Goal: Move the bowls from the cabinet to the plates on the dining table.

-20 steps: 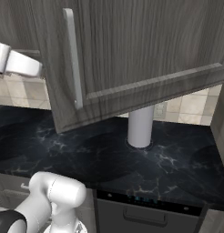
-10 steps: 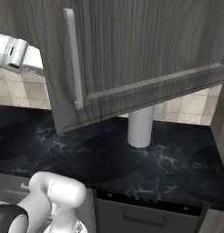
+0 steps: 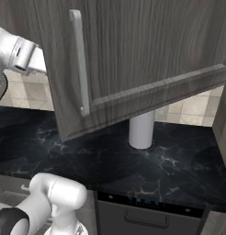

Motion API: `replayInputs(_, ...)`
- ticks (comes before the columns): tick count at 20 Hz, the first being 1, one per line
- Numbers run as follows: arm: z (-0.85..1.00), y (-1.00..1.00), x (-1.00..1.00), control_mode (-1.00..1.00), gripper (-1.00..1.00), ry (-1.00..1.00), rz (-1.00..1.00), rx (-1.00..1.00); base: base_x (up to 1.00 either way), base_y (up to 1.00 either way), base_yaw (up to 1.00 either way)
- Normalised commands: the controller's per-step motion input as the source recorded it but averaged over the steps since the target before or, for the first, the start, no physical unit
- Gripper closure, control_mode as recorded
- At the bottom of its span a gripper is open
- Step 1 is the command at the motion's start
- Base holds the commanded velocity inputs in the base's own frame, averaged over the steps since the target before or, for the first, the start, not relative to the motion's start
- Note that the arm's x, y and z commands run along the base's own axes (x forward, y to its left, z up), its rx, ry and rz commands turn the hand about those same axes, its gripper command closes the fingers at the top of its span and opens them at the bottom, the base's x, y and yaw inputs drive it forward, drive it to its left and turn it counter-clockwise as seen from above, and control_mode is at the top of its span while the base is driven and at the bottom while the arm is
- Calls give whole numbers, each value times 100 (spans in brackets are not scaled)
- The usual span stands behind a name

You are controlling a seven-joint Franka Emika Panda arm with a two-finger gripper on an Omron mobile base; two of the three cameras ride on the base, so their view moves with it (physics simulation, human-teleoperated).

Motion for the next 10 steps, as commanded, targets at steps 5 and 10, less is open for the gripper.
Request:
replayInputs(5, 0, -26, -51, -100, -100, -1, -25, -4, 0, 0, 0)
replayInputs(10, 5, -94, -1, -100, -100, -4, -5, -1, 0, 0, 0)
